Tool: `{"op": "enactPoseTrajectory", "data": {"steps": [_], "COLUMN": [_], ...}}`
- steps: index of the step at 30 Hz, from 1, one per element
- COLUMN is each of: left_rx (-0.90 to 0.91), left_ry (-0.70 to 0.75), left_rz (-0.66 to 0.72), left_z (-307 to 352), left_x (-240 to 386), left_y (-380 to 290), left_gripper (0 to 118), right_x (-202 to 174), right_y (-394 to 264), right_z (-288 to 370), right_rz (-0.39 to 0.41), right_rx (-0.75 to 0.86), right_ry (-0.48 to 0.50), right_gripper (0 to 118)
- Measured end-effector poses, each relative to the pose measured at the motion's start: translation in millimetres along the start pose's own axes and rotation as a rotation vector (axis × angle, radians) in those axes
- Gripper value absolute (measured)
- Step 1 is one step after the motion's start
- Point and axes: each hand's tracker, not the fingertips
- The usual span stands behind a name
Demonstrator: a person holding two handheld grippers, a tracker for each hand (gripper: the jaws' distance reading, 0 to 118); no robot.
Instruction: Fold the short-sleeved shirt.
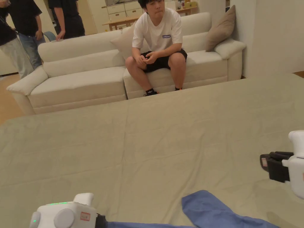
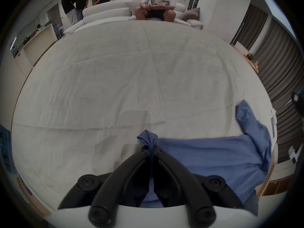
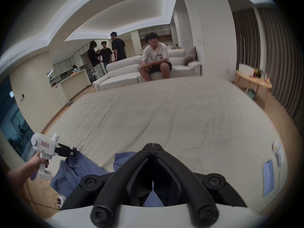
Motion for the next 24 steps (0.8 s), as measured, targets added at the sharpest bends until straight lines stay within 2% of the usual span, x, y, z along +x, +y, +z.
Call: {"op": "enactPoseTrajectory", "data": {"steps": [2, 4, 5, 7, 8, 9, 11, 13, 17, 19, 21, 24], "left_rx": [0.054, 0.106, 0.126, 0.172, 0.186, 0.211, 0.223, 0.235, 0.235, 0.220, 0.216, 0.223], "left_ry": [-0.046, -0.047, -0.051, -0.064, -0.098, -0.125, -0.114, -0.098, -0.125, -0.089, -0.089, -0.088], "left_rz": [0.030, 0.035, 0.038, 0.049, 0.066, 0.075, 0.048, 0.028, 0.044, 0.039, 0.042, 0.072], "left_z": [18, 40, 46, 65, 74, 82, 93, 101, 104, 101, 97, 102], "left_x": [0, 0, -2, -3, -3, -1, 2, 8, 13, 12, 2, -4], "left_y": [-1, -1, 2, 2, 1, 2, 1, -2, -9, -13, -18, -24], "left_gripper": [1, 1, 1, 1, 1, 1, 1, 1, 1, 1, 1, 1], "right_x": [11, 18, 21, 28, 28, 26, 30, 28, 20, 18, 21, 22], "right_y": [-8, -14, -16, -21, -25, -30, -40, -52, -79, -94, -101, -89], "right_z": [-4, -11, -17, -33, -45, -55, -79, -106, -132, -133, -120, -93], "right_rz": [-0.049, -0.017, 0.012, 0.035, 0.056, 0.073, 0.099, 0.131, 0.203, 0.194, 0.160, 0.096], "right_rx": [-0.013, -0.029, -0.047, -0.102, -0.154, -0.174, -0.224, -0.349, -0.530, -0.570, -0.482, -0.337], "right_ry": [0.010, 0.017, 0.030, 0.103, 0.117, 0.124, 0.212, 0.217, 0.164, 0.088, 0.123, 0.061], "right_gripper": [0, 1, 19, 108, 117, 118, 118, 116, 83, 3, 3, 3]}}
